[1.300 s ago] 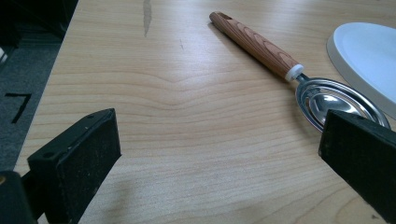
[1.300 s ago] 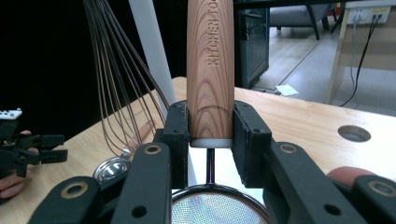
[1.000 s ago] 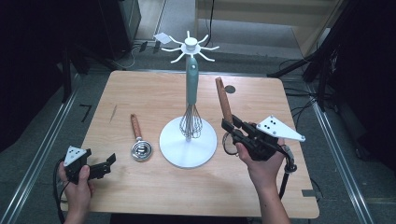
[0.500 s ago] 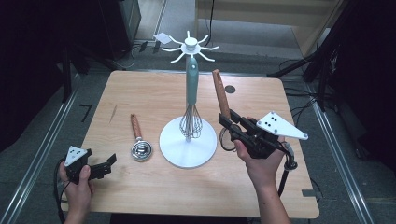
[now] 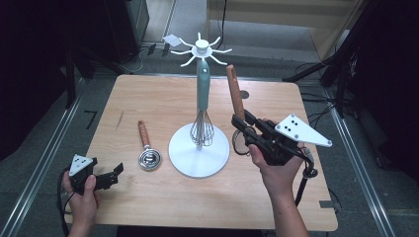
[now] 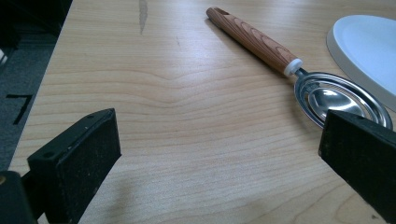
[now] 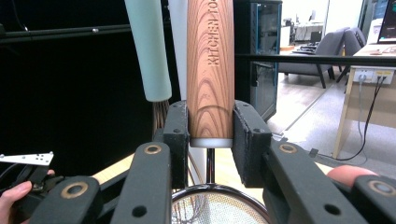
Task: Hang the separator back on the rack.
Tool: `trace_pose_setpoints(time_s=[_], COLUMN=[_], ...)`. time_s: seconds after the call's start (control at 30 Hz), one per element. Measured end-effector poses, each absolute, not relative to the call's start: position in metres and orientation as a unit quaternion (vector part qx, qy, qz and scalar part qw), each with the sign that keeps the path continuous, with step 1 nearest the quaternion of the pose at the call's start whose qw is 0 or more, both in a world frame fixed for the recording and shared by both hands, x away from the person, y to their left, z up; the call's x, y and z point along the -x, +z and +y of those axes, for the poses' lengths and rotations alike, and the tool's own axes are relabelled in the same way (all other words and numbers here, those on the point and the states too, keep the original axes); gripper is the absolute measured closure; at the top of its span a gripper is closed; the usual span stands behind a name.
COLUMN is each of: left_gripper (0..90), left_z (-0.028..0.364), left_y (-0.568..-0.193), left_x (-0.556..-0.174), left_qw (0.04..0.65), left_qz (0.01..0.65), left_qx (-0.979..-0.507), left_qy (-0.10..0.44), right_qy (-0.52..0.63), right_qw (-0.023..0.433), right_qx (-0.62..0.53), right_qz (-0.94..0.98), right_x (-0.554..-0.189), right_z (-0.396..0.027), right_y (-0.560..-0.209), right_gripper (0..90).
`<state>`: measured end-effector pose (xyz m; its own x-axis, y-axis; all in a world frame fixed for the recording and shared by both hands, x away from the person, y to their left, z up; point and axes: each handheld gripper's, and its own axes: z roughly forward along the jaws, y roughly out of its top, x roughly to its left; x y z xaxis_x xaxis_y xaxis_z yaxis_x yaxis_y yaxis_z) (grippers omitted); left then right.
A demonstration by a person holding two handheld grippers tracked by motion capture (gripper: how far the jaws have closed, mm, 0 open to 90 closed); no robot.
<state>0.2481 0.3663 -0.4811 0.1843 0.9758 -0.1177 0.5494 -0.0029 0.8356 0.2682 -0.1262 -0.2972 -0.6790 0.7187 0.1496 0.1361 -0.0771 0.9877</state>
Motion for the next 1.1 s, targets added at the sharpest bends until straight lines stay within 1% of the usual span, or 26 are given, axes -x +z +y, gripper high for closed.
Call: trace_pose_setpoints(time_s=[0.57, 1.1], left_gripper=[0.0, 0.0], left_z=[0.366, 0.365], left_y=[-0.481, -0.482], left_x=[-0.248, -0.248], left_qw=[0.399, 0.398], left_qz=[0.579, 0.579], left_qx=[-0.659, -0.660], left_qy=[0.267, 0.266], right_qy=[0.664, 0.673], right_qw=[0.234, 0.227], right_qx=[-0.327, -0.318], right_qz=[0.631, 0.628], right_x=[-0.267, -0.266], right_z=[-0.127, -0.123], right_y=[-0.286, -0.283], right_gripper=[71.0, 71.0])
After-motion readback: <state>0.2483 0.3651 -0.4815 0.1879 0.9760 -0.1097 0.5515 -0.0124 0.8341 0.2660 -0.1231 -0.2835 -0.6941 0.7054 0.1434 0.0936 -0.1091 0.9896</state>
